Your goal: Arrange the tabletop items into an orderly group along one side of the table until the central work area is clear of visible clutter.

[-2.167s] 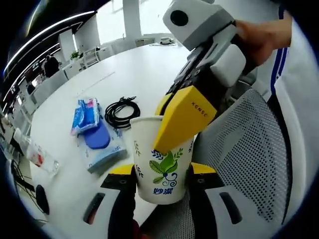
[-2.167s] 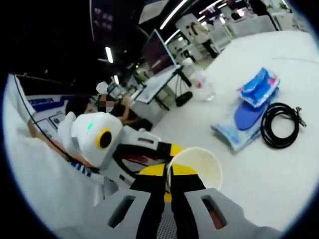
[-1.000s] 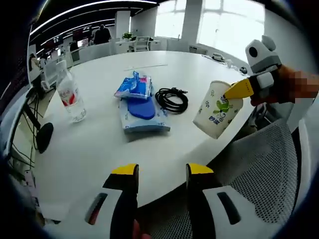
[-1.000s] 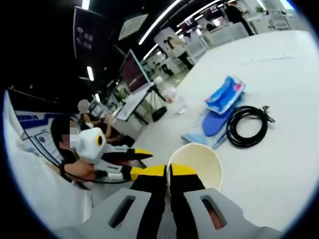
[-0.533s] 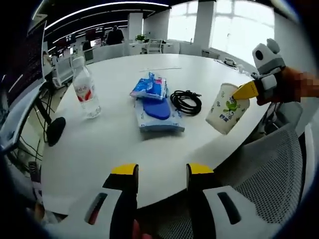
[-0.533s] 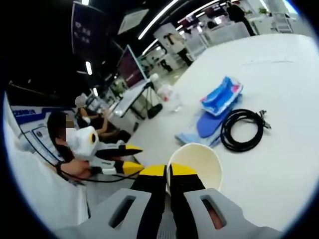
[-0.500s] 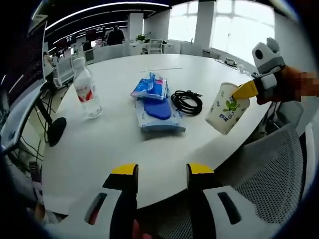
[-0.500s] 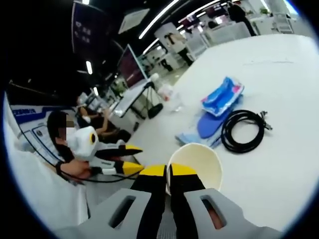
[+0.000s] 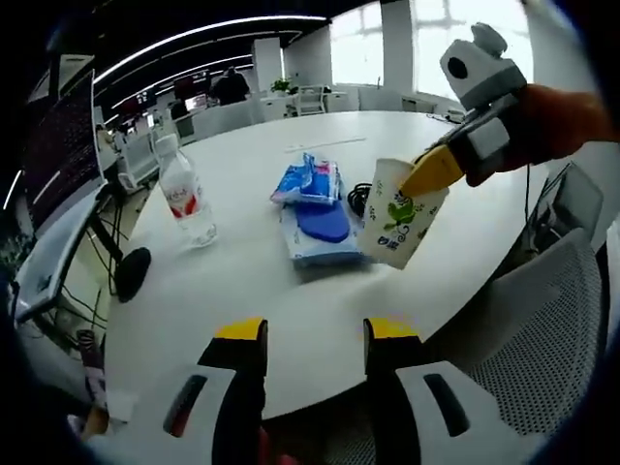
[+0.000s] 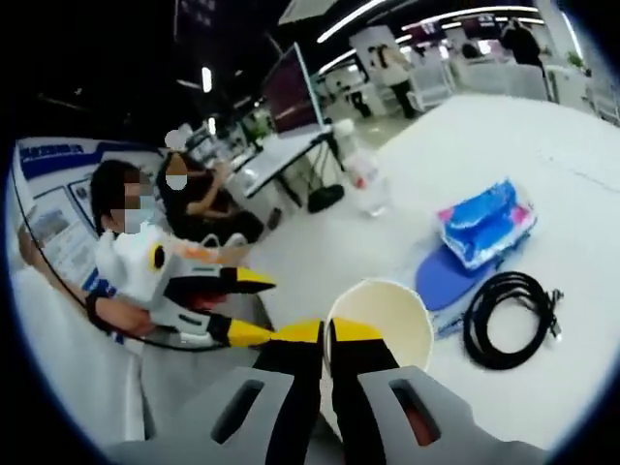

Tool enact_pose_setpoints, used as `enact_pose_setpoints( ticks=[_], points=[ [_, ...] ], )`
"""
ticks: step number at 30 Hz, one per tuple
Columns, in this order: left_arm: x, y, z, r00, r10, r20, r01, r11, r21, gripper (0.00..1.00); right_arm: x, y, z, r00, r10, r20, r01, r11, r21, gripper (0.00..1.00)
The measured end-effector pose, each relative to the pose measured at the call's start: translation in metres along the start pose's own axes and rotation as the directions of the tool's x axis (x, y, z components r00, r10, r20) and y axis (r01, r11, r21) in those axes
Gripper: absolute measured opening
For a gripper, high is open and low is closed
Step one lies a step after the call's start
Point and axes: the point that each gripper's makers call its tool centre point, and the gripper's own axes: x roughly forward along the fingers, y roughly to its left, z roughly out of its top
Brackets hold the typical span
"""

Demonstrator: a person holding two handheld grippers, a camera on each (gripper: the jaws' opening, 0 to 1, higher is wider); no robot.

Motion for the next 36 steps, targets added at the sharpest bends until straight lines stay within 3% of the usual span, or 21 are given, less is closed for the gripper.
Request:
enact_pose_setpoints(
  ticks=[7,13,22,30,36],
  points=[
    [-0.002,0.002,0.003,1.0,-0.006,0.024,0.007,1.0,-0.028,0.39,0.025,0.0,0.009,0.995,0.008,-0.103,-0.023,0.989,-0.145,0.0],
    [-0.003,0.003,0.004,0.999,0.0,0.039,0.002,0.999,-0.038,0.39,0.039,-0.011,0.014,0.979,-0.024,-0.202,-0.035,0.958,-0.284,0.0],
    [-0.005,0.009,0.007,0.998,0.022,0.065,-0.019,0.999,-0.051,0.38,0.065,-0.017,0.028,0.966,-0.021,-0.256,-0.076,0.928,-0.364,0.0],
    [-0.007,0.013,0.009,0.997,0.038,0.074,-0.033,0.997,-0.068,0.37,0.09,-0.02,0.05,0.955,-0.031,-0.294,-0.108,0.888,-0.446,0.0],
    [-0.007,0.014,0.009,0.996,0.038,0.076,-0.032,0.996,-0.078,0.37,0.111,-0.028,0.062,0.952,-0.039,-0.304,-0.113,0.877,-0.466,0.0]
  ],
)
